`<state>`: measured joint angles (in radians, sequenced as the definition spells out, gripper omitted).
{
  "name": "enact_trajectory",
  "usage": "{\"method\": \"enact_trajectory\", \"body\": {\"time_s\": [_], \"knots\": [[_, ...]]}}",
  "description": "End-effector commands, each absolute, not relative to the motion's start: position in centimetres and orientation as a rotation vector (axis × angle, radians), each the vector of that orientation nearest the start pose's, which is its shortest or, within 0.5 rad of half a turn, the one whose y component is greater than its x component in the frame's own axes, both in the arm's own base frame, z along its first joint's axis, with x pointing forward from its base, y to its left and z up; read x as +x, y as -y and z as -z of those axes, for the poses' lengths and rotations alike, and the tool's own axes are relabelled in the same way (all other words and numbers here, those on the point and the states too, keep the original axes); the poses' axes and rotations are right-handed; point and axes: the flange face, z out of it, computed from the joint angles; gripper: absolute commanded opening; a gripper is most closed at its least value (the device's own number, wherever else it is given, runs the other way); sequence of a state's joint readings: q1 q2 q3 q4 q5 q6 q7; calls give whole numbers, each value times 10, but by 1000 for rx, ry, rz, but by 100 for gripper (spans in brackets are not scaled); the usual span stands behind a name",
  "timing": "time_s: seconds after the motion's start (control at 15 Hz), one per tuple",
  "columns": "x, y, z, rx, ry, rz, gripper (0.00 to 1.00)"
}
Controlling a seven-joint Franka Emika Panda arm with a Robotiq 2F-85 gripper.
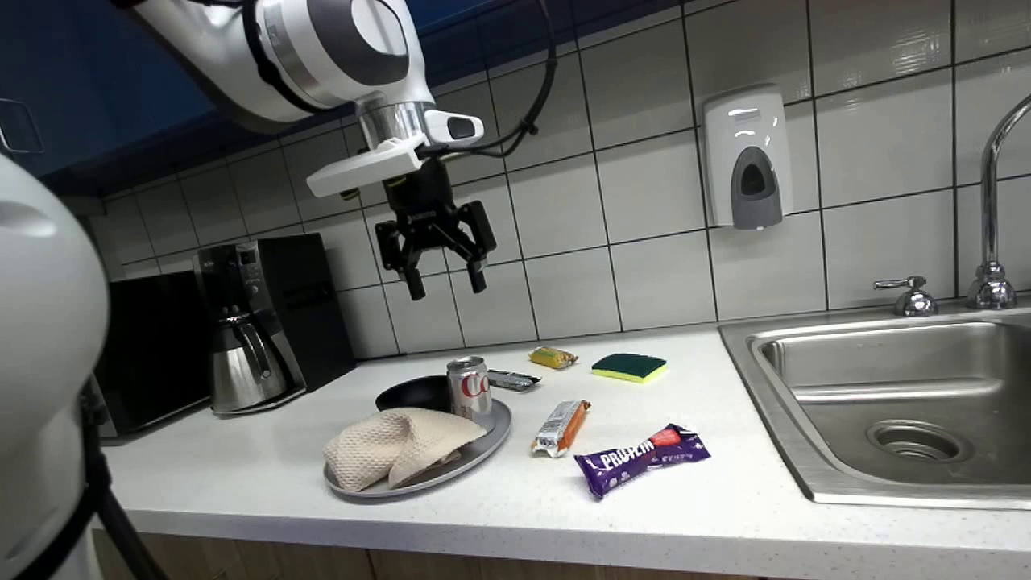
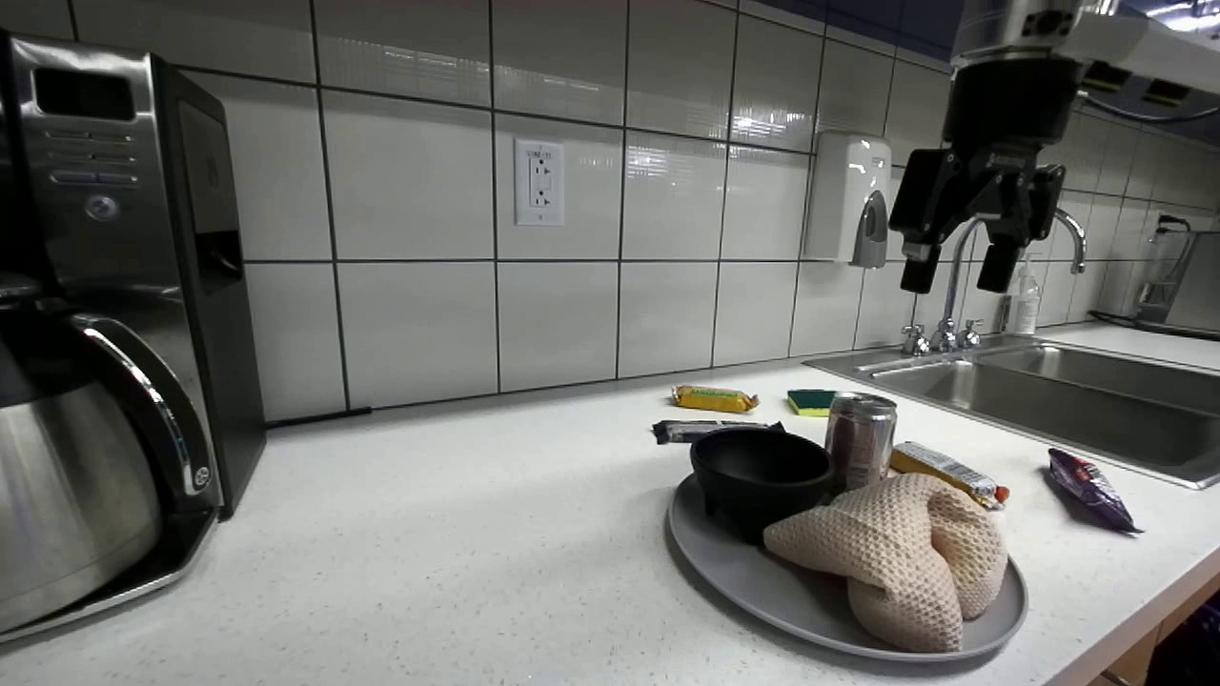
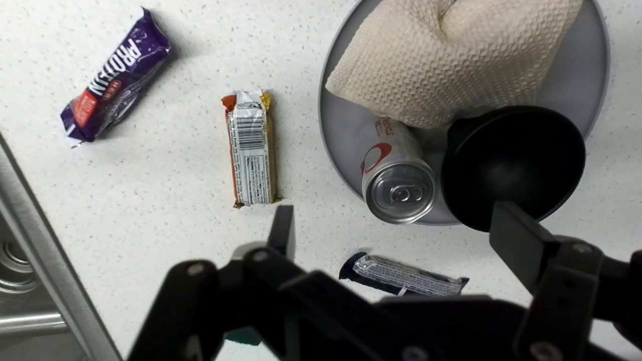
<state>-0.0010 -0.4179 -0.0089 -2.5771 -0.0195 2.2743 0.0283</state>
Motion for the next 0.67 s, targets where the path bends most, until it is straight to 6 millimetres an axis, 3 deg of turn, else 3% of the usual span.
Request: {"method": "enact_trajectory", "body": {"time_s": [0.0,0.6], "knots": [[425,-1,-407,-3153,-38,212,100],[441,-16,-381,-3156,2,238,100]]}}
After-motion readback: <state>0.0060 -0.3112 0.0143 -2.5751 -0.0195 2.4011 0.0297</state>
